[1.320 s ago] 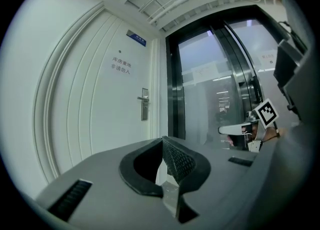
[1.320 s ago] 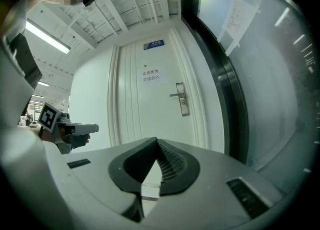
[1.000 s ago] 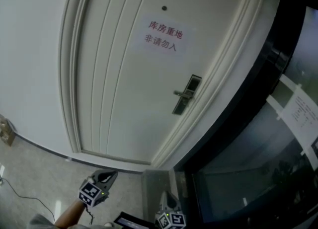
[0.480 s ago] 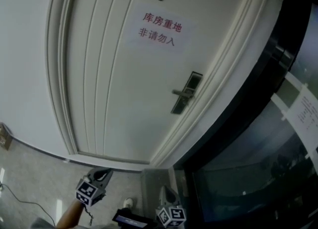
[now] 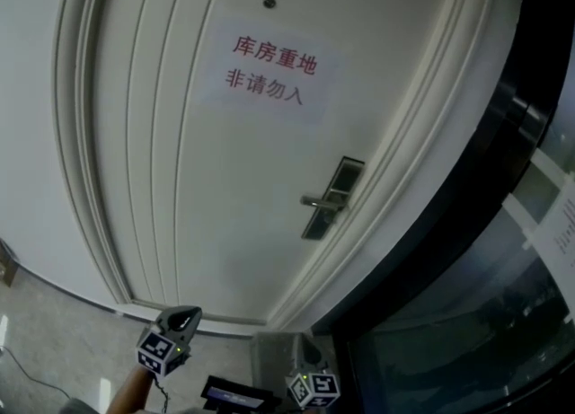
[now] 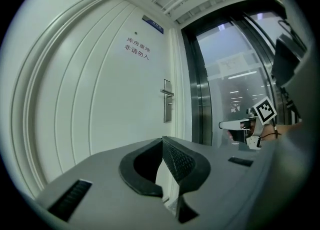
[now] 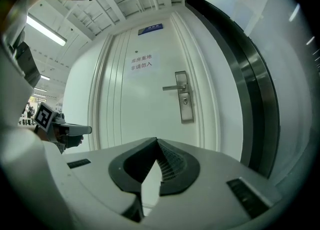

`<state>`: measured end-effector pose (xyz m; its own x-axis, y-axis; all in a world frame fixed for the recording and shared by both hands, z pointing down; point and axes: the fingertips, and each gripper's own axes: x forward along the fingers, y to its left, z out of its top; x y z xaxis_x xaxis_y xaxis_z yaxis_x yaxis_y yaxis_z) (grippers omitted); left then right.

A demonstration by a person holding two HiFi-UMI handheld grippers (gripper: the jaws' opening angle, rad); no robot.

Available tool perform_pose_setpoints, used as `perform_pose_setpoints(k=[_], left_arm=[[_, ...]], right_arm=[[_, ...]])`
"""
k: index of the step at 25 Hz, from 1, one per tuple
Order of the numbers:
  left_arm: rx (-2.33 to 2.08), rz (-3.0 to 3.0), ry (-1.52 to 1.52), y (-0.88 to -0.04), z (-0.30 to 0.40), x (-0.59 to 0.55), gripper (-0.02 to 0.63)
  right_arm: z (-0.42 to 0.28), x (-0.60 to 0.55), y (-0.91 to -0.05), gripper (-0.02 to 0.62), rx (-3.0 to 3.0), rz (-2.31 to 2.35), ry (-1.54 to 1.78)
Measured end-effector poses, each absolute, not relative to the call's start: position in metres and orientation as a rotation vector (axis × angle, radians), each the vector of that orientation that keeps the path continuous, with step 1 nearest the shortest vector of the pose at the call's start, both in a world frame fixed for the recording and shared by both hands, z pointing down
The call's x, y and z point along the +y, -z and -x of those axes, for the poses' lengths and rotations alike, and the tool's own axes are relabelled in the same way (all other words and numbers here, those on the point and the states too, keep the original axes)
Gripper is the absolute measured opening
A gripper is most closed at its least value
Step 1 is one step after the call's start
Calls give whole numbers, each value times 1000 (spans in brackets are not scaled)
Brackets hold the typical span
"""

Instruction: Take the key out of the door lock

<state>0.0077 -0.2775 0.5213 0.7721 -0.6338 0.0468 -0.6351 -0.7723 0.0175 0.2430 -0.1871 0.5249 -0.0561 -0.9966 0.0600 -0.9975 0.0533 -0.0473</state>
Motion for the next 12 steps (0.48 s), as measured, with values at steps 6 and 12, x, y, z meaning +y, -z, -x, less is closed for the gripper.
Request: perform_pose_setpoints(k=[6, 12], left_arm=[[-1076, -2924, -65, -513, -34, -327, 6], [-1104, -2907, -66, -509, -46, -364, 6]], right_arm=[[-272, -246, -515, 12, -2295, -2114, -88], [-294, -291, -495, 12, -2248, -2070, 42]])
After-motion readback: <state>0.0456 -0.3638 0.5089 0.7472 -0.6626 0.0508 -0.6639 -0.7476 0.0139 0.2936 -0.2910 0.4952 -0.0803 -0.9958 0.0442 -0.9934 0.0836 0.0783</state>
